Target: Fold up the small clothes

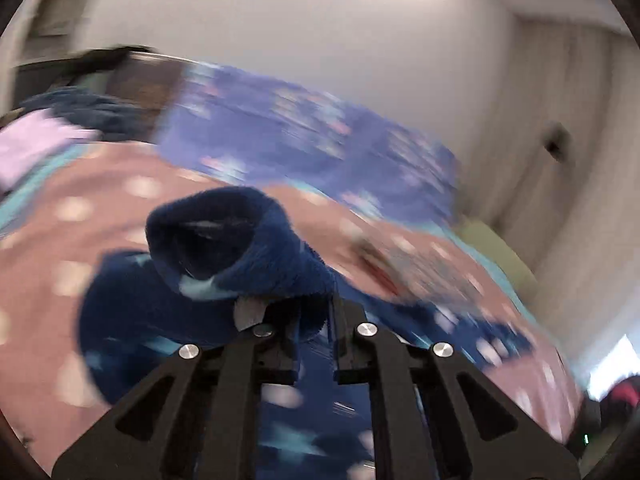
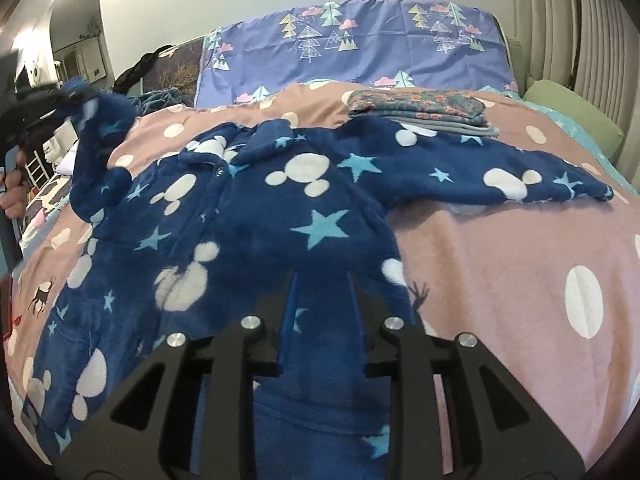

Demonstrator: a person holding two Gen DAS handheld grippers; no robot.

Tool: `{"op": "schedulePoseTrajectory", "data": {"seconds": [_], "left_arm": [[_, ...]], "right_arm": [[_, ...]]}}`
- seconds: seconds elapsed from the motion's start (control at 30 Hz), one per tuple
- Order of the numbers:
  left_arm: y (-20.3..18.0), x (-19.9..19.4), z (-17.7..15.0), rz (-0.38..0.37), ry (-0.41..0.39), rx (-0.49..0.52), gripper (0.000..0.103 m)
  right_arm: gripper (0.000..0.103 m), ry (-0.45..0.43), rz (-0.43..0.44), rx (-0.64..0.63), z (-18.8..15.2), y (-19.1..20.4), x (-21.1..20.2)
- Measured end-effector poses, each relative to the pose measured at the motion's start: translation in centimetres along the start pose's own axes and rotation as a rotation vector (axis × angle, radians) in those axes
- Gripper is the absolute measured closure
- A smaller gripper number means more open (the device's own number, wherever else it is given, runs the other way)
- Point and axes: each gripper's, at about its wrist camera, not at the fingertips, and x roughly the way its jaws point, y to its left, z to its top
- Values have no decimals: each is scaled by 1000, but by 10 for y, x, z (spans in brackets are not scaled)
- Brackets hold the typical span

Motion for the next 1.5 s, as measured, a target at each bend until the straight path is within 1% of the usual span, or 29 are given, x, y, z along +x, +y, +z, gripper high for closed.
{"op": "schedulePoseTrajectory", "data": {"seconds": [0.03,0.07,0.1,0.13,0.2,0.27,0.37,0.43,0.57,0.63,0.67,0.7,0.73,0.8,0.83,0.87,0.97,1.0,1.03,1.07,1.1,1.13,1.17,1.23,1.3,1.33,1.4,1.43,1.5], "left_arm": [[-23,15,-11,-39,49,48,85],[-41,28,-23,-51,92,99,66],[-56,39,-35,-35,126,152,55],[-73,48,-52,9,150,222,42],[-92,54,-75,41,173,337,41],[-95,49,-89,52,192,398,33],[-69,33,-89,113,169,413,24],[-53,18,-93,169,161,400,21],[-2,-2,-99,296,199,361,20],[25,-7,-106,373,232,338,20],[40,-9,-110,428,251,332,20],[49,-11,-111,465,263,329,20],[63,-11,-114,521,282,324,20],[85,-12,-116,597,308,305,20],[100,-11,-113,645,319,276,20],[109,-11,-110,662,320,252,20],[127,-5,-100,658,319,205,20],[129,-2,-98,657,323,203,20],[131,3,-95,663,327,205,20],[131,7,-95,662,331,208,20],[131,11,-96,665,332,213,20],[131,13,-97,672,333,216,20],[133,14,-99,680,338,215,19],[138,15,-102,688,342,198,18],[142,11,-103,678,337,172,18],[143,8,-103,676,332,162,18],[144,4,-103,684,319,159,18],[143,2,-104,688,314,160,18],[142,-1,-104,696,307,162,18]], "right_arm": [[75,7,-3,16,0,-4,0],[75,14,0,32,-1,-7,1],[75,21,4,47,-1,-11,1],[75,28,10,60,-1,-14,0],[74,36,12,60,-2,-19,-1],[72,36,5,55,-4,-22,0],[72,58,27,65,-2,-25,5],[72,76,77,77,1,-25,12],[72,111,175,62,18,-17,32],[70,136,215,43,31,-9,48],[67,144,229,34,37,-5,56],[65,153,240,24,46,0,67],[63,158,243,17,51,3,75],[56,165,221,1,67,12,99],[56,166,207,2,71,13,108],[55,169,191,7,77,15,119],[53,212,176,12,89,26,157],[56,218,166,14,92,31,168],[63,212,157,20,95,31,175],[86,205,157,29,97,33,181],[89,210,172,34,100,37,184],[90,203,191,37,105,43,181],[90,151,219,28,113,49,167],[90,10,273,-13,128,59,128],[90,-76,277,-39,137,61,101],[90,-112,256,-52,140,60,91],[87,-109,197,-62,140,53,91],[84,-58,136,-57,135,44,107],[75,40,74,-44,123,31,131]]}}
